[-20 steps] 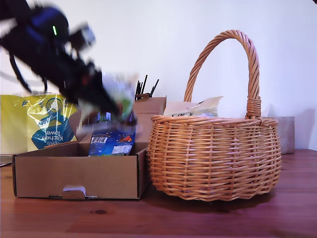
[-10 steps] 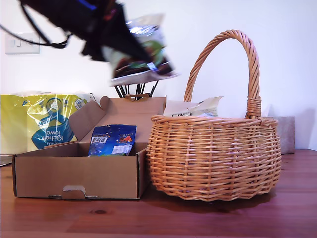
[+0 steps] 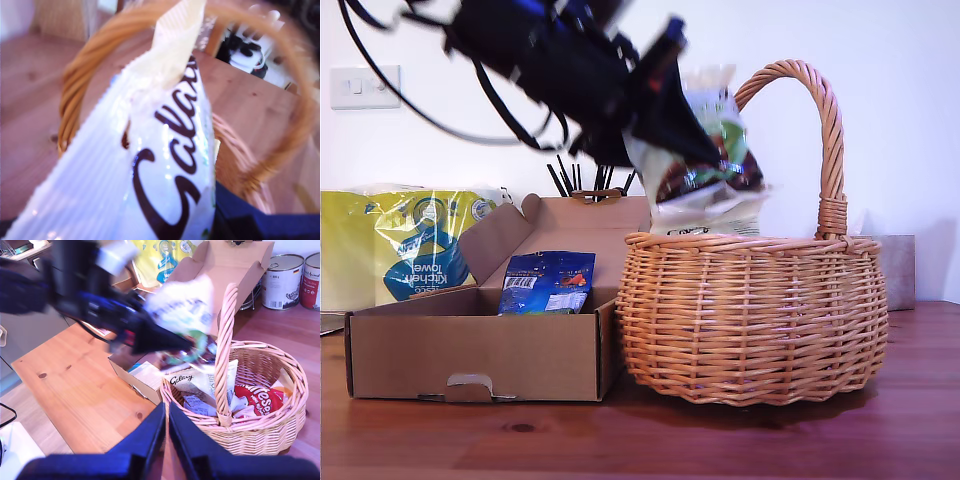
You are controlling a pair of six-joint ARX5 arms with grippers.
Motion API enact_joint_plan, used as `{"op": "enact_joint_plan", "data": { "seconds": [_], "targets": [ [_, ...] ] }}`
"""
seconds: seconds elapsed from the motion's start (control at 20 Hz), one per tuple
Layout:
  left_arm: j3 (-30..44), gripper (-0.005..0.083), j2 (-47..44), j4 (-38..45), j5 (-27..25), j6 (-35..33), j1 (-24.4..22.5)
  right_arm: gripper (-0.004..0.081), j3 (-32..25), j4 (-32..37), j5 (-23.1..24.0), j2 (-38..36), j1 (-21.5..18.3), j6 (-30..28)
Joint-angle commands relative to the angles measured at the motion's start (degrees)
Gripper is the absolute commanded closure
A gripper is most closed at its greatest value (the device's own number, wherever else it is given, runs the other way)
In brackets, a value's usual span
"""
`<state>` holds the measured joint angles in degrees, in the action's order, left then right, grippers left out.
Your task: Move the bags of Easter eggs from the cardboard box on the left into the woven basket on the right side.
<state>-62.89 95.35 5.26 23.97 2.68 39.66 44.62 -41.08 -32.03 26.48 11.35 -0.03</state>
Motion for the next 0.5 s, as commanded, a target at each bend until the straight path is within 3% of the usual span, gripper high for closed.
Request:
{"op": "enact_joint_plan", "data": {
  "seconds": [0.0,0.45],
  "targets": [
    [-0.5,0.063,1.14,3.23,0.13,3.37,0.76,0.0782,0.13,-0.02,0.02,-0.13,0.33,-0.07],
    [-5.44,0.063,10.91,5.11,-2.21,4.92,6.23,0.0782,0.13,-0.24,0.02,-0.13,0.31,-0.26]
  ]
}}
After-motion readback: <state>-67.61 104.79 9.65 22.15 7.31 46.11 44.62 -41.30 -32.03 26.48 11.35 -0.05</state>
